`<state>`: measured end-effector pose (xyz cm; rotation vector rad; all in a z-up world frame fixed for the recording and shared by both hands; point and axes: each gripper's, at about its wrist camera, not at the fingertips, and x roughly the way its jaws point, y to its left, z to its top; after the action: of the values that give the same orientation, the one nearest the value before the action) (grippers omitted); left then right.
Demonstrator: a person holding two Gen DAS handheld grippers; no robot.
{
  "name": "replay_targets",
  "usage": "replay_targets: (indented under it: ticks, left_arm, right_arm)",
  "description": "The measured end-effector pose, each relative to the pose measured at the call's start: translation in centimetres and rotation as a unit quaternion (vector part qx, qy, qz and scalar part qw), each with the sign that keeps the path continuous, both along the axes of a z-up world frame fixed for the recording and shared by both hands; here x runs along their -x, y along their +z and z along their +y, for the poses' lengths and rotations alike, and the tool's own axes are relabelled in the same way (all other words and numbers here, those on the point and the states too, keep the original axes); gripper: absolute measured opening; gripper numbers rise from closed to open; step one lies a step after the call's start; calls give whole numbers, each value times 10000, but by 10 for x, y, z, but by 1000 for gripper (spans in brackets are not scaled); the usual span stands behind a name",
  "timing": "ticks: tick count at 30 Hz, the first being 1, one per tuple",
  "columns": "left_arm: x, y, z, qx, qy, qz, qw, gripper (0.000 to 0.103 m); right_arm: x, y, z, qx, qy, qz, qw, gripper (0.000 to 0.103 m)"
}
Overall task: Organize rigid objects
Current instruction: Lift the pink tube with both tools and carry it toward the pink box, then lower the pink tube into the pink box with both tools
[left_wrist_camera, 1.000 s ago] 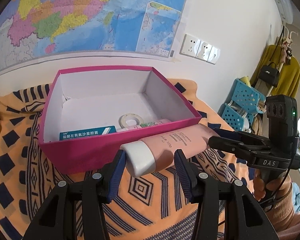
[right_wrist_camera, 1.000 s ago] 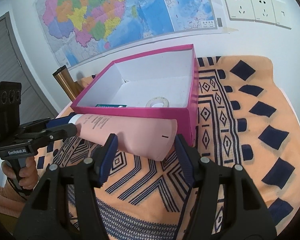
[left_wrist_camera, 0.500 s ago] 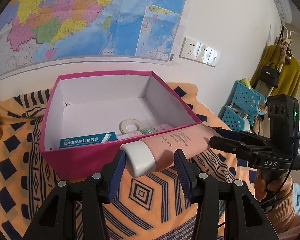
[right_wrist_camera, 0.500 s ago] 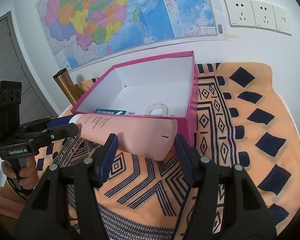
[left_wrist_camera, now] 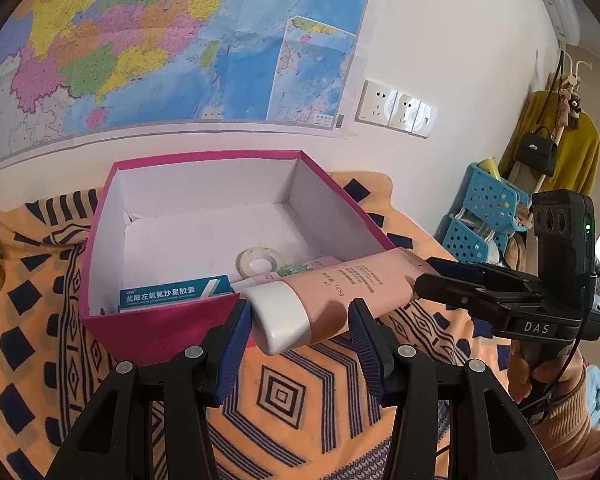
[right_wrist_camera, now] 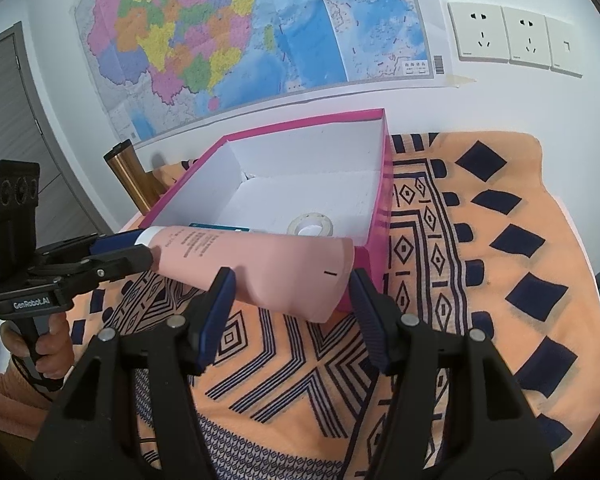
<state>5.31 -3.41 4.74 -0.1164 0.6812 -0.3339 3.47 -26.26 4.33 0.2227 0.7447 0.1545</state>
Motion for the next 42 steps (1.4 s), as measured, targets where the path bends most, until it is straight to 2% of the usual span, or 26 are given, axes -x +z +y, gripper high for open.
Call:
replay_targets:
  ticks: [42]
  left_arm:
    - [-24,6,-1,-48,84,-57,9999,50]
  right_arm:
    - [-15,10,-11,67,-40,-131,9999,61]
